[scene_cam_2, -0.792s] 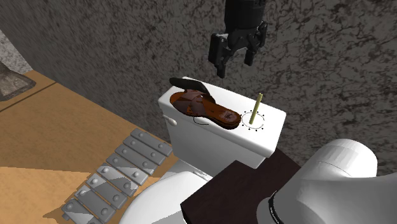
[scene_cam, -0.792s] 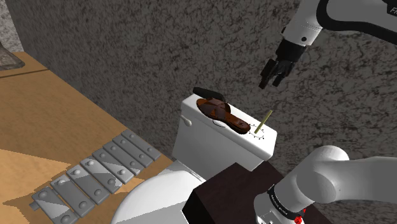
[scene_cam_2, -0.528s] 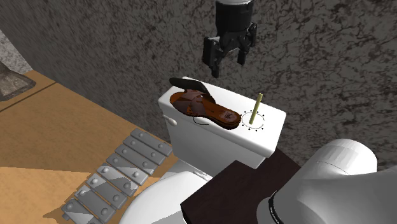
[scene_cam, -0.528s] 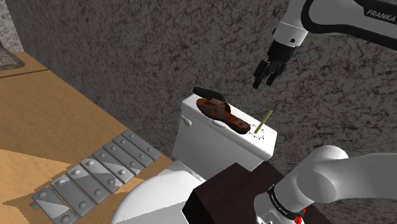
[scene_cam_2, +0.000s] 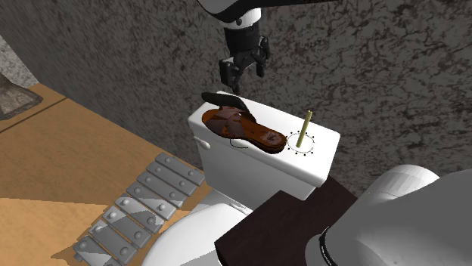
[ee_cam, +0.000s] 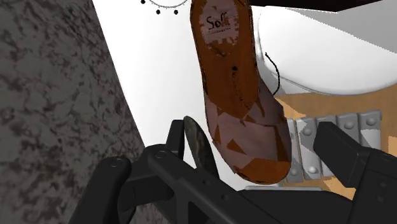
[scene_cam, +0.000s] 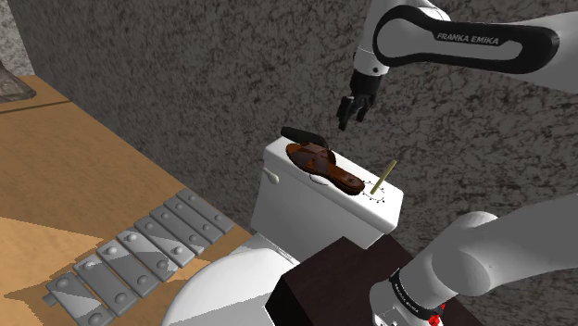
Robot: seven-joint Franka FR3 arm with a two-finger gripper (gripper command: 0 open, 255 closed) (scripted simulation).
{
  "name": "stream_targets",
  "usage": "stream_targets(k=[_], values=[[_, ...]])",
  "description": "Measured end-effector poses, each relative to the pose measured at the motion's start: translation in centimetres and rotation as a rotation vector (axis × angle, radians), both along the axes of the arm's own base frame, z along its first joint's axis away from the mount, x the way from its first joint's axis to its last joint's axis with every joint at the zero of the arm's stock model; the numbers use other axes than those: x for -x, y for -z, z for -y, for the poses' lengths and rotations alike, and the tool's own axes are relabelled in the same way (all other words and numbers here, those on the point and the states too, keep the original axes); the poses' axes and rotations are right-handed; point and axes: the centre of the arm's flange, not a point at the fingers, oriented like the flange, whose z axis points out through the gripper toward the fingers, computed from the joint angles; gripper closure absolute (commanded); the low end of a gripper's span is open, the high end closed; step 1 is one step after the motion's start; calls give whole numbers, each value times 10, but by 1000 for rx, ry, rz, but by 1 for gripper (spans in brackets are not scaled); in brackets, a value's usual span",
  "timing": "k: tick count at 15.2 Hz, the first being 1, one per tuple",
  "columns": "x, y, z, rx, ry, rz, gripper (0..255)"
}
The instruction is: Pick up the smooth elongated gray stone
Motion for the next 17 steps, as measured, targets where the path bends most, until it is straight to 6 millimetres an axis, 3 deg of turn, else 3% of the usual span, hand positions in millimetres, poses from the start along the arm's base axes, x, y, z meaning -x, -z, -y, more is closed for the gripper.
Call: stream_targets(k=[15,17], values=[[-165,118,-20,206,-234,-88,0],[-176,131,-23,221,-252,-95,0]])
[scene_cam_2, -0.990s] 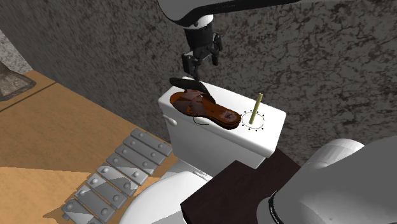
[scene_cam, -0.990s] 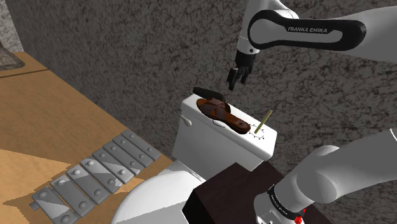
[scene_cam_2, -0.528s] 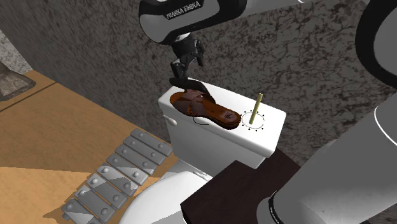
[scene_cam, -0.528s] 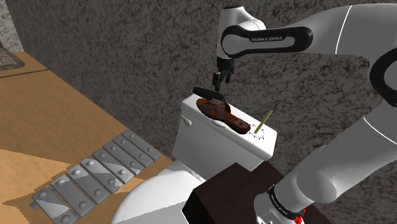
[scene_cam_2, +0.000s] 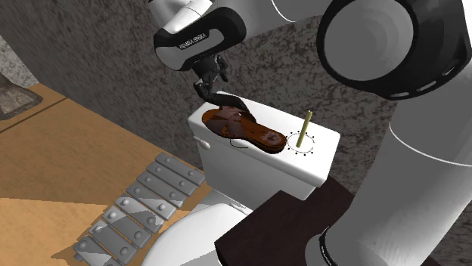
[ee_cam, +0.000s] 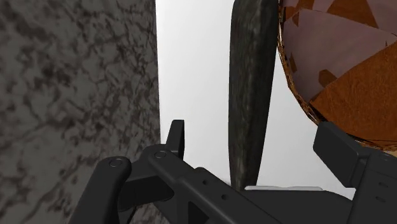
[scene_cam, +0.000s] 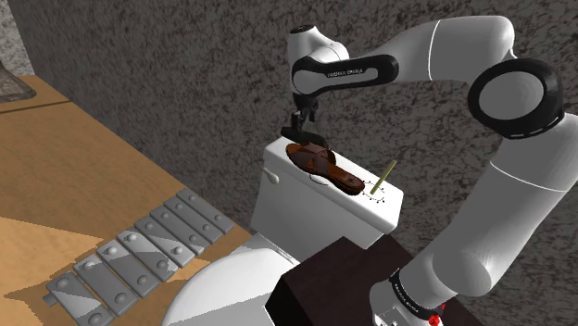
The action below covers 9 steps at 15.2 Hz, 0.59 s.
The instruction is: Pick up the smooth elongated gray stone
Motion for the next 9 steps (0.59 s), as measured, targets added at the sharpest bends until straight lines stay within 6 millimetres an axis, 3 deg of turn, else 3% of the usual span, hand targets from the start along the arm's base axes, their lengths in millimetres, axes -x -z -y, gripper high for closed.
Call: stream_targets(k=[7,8,9], values=[[-6,37,-2,5,-7,0,0],[-7,39,-2,5,-7,0,255],[-7,40,-2,5,-7,0,255]])
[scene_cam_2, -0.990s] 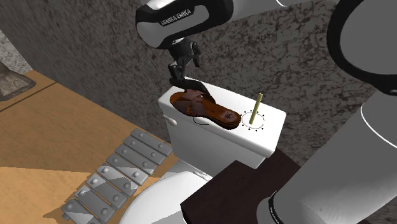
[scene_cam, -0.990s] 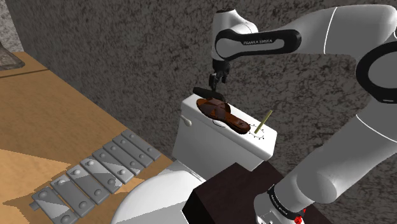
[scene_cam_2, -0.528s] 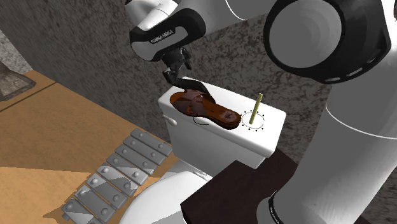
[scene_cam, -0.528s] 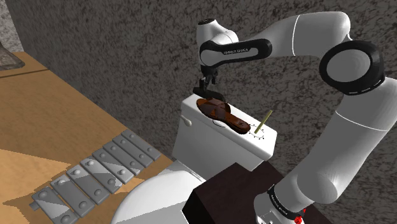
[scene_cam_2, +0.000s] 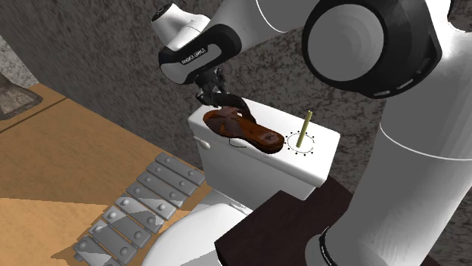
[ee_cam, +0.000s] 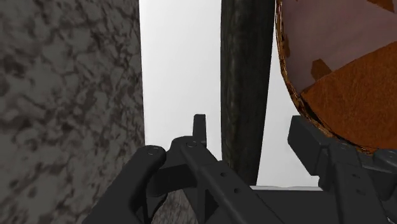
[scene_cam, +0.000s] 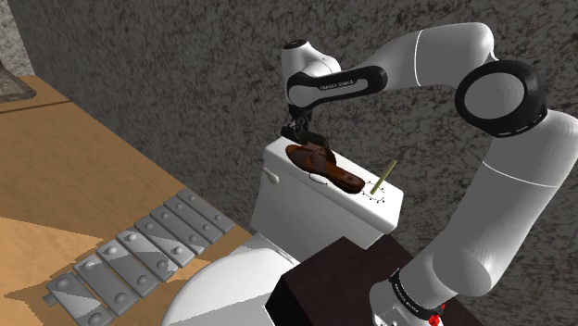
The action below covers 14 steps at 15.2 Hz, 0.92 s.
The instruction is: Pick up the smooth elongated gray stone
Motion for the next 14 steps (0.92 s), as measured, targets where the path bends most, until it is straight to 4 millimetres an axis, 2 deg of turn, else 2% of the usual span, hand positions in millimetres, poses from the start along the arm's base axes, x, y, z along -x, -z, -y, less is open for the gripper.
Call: stream_targets(k=[9,14], values=[[0,1,0,0,0,1,255],[2,-18,1,1,1,-2,255]])
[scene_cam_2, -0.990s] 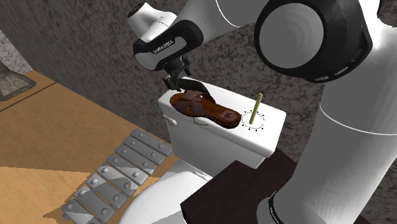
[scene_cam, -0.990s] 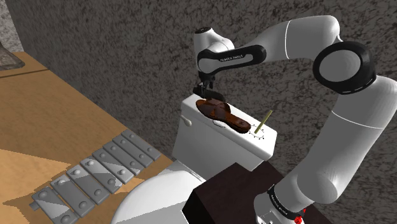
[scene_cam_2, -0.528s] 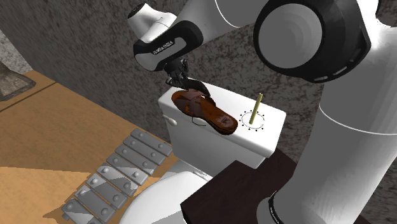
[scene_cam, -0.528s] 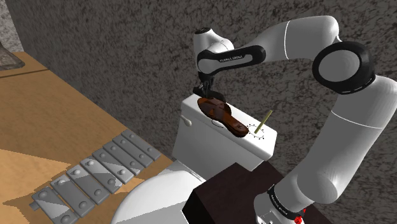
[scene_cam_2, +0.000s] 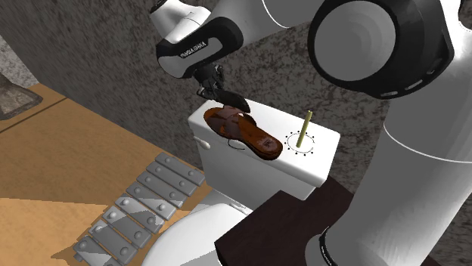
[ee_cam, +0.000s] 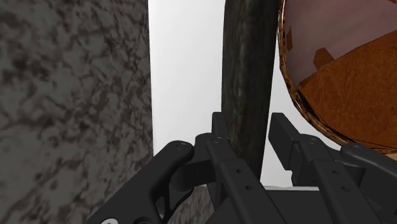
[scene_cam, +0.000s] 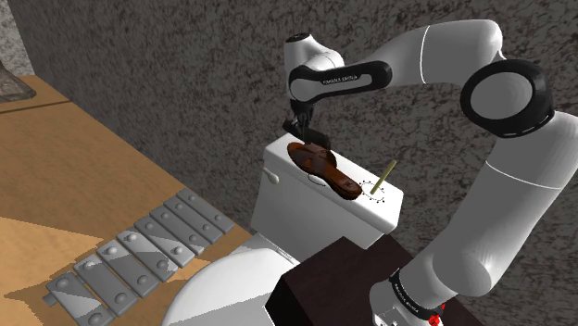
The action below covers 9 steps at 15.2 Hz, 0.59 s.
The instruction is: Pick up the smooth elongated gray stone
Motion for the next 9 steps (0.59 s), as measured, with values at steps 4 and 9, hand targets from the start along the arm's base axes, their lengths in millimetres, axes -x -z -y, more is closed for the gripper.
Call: stream_targets(k=[4,9], values=[[-1,-22,0,0,0,0,255],[0,-49,-1,0,0,0,255]])
